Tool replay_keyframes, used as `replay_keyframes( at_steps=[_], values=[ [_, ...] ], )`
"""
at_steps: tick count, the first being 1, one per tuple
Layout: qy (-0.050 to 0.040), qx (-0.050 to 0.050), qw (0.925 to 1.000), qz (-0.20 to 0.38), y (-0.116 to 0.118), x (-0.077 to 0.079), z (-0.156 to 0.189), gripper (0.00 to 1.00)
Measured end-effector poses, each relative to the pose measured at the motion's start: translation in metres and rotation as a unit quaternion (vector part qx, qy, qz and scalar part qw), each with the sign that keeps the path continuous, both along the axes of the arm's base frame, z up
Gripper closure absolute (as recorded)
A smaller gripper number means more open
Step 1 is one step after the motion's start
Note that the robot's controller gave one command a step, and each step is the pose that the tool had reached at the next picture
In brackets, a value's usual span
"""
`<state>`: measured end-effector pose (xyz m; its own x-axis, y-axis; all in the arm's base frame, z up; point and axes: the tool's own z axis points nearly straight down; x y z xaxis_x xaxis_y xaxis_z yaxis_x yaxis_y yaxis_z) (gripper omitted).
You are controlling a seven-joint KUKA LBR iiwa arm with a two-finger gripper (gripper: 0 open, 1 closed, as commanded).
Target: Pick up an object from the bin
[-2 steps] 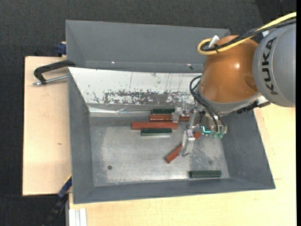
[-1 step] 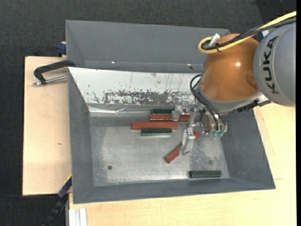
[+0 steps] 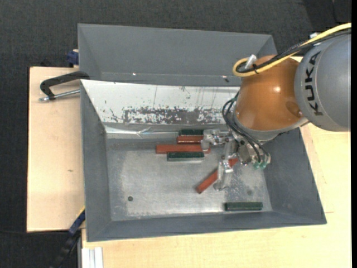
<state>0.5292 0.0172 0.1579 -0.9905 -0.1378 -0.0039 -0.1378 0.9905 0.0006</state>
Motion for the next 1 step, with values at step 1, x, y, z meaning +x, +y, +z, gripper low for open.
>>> replay_keyframes(
  at_steps=[1],
  values=[
    [0.0003,-0.001,0.999,0.045,-0.0257,-0.0001,-0.0137,0.0]
  ],
)
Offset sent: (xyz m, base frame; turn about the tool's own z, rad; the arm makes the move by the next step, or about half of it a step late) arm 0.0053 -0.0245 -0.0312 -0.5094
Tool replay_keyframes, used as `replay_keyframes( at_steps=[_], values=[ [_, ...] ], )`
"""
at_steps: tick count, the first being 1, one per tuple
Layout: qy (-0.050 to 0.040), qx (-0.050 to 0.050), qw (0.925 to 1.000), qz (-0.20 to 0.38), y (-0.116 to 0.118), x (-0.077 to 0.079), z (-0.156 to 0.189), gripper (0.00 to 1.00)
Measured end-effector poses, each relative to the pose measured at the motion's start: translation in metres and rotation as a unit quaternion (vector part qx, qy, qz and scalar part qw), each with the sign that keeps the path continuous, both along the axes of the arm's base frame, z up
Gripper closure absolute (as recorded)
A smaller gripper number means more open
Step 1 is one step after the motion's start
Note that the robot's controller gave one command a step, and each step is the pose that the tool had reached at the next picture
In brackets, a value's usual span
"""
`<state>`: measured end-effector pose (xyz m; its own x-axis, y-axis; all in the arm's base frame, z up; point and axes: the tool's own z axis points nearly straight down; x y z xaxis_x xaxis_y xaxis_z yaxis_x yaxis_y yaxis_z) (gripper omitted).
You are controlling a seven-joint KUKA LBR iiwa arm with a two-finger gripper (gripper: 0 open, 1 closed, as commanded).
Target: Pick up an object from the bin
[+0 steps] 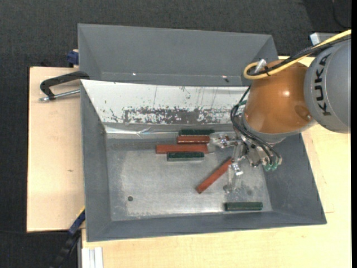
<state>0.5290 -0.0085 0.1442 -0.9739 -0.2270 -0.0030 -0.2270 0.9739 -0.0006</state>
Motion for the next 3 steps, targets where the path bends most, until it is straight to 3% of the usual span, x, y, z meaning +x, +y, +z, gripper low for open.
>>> replay_keyframes(
  at_steps=[1,2,3],
  values=[
    [-0.0004,0.0,0.9903,0.139,0.002,0.004,-0.01,0.0],
    [0.0004,0.0,0.986,0.167,0.0,0.006,-0.05,0.0],
    [0.0008,0.0,0.9694,0.246,0.002,0.009,-0.073,1.0]
  ],
)
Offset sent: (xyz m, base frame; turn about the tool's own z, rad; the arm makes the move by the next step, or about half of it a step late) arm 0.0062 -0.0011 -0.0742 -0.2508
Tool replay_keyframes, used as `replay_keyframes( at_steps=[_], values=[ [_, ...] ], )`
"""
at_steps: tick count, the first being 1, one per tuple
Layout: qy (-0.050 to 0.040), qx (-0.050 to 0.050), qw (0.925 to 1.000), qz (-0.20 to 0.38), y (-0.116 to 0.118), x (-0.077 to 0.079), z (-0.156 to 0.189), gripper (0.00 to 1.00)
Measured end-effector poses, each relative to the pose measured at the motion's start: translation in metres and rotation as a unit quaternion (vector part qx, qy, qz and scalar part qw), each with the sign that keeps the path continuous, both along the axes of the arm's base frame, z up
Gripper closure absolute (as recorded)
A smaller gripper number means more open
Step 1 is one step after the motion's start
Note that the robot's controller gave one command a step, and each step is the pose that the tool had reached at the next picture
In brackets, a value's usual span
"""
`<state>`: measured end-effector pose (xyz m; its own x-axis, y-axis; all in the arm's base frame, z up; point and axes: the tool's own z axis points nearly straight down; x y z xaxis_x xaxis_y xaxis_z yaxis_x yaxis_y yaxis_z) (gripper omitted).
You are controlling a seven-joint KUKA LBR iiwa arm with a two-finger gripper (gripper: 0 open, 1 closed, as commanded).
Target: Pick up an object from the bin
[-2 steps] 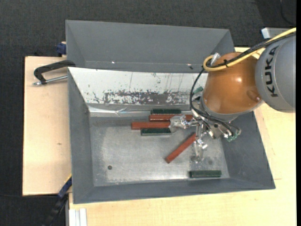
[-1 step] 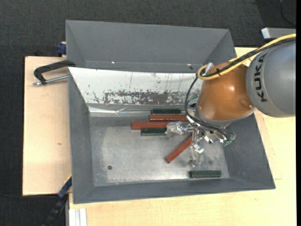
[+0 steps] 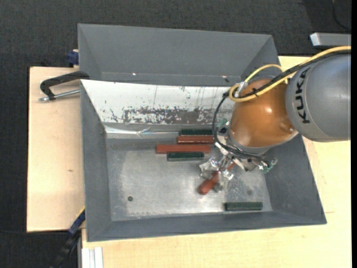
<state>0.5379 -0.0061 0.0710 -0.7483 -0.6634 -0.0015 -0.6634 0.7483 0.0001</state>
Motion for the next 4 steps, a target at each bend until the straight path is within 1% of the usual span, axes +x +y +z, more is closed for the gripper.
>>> replay_keyframes(
  at_steps=[2,3,4],
  values=[
    [0.0014,0.0,1.0,0.0,0.0,-0.001,0.004,1.0],
    [0.0041,0.001,1.0,0.0,0.001,-0.003,0.025,1.0],
    [-0.0005,0.001,1.0,0.0,0.001,-0.001,0.048,1.0]
  ],
)
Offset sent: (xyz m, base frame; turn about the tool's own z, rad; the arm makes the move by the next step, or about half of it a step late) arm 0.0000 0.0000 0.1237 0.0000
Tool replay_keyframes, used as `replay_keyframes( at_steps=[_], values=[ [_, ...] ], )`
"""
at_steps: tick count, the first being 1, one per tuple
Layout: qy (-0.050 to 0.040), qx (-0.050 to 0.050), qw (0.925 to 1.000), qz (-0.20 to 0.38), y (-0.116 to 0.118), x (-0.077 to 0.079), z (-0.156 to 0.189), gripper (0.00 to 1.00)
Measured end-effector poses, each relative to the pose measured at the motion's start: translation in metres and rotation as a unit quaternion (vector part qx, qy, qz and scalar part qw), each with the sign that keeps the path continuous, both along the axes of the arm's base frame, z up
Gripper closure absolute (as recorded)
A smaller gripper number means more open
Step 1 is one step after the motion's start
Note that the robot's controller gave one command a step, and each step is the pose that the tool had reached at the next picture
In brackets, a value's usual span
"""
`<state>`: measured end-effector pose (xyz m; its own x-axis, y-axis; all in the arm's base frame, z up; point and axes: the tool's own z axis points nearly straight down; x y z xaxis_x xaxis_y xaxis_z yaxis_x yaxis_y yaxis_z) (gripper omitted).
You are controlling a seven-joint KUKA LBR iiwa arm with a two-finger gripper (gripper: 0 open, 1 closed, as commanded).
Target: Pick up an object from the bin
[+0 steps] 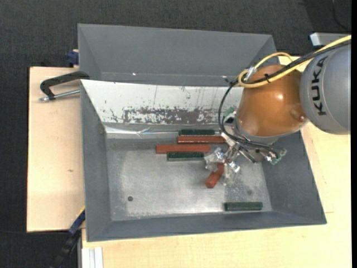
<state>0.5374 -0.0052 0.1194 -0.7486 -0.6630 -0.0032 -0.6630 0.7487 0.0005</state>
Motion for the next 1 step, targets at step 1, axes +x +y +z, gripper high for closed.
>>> replay_keyframes(
  at_steps=[1],
  values=[
    [-0.0039,0.0,1.0,0.0,-0.0001,0.0019,0.0124,1.0]
  ],
)
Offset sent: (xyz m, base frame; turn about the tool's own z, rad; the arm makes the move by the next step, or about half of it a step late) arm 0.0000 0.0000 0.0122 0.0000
